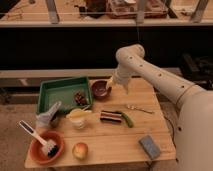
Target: Place eraser in table surface
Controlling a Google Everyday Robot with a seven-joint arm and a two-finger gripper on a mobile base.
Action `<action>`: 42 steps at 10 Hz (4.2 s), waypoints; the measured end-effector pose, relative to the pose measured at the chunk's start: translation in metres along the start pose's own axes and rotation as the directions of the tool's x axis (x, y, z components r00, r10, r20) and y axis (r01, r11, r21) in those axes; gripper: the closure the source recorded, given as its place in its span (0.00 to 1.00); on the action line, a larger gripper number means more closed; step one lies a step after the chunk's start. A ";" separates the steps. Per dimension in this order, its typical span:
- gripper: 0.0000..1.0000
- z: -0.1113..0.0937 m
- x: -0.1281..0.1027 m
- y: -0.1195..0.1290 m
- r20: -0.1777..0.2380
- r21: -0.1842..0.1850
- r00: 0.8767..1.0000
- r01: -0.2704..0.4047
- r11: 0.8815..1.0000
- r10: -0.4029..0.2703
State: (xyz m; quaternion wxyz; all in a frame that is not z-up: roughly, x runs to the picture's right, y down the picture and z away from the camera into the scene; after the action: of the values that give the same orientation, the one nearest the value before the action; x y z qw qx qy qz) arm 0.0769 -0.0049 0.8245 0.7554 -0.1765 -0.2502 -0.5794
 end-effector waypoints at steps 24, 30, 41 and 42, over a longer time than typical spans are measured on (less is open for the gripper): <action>0.30 0.098 -0.098 -0.012 0.023 -0.023 0.647 0.763 0.646 -0.762; 0.30 0.142 -0.114 -0.007 0.069 0.048 0.603 0.794 0.606 -0.795; 1.00 0.114 -0.115 -0.008 0.064 0.076 0.640 0.762 0.643 -0.765; 1.00 0.092 -0.114 -0.009 0.052 0.080 0.661 0.744 0.663 -0.748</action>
State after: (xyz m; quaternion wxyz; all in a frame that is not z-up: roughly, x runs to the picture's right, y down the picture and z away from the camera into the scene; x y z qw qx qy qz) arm 0.0288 0.1340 0.8324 0.4453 -0.0622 -0.3457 -0.8236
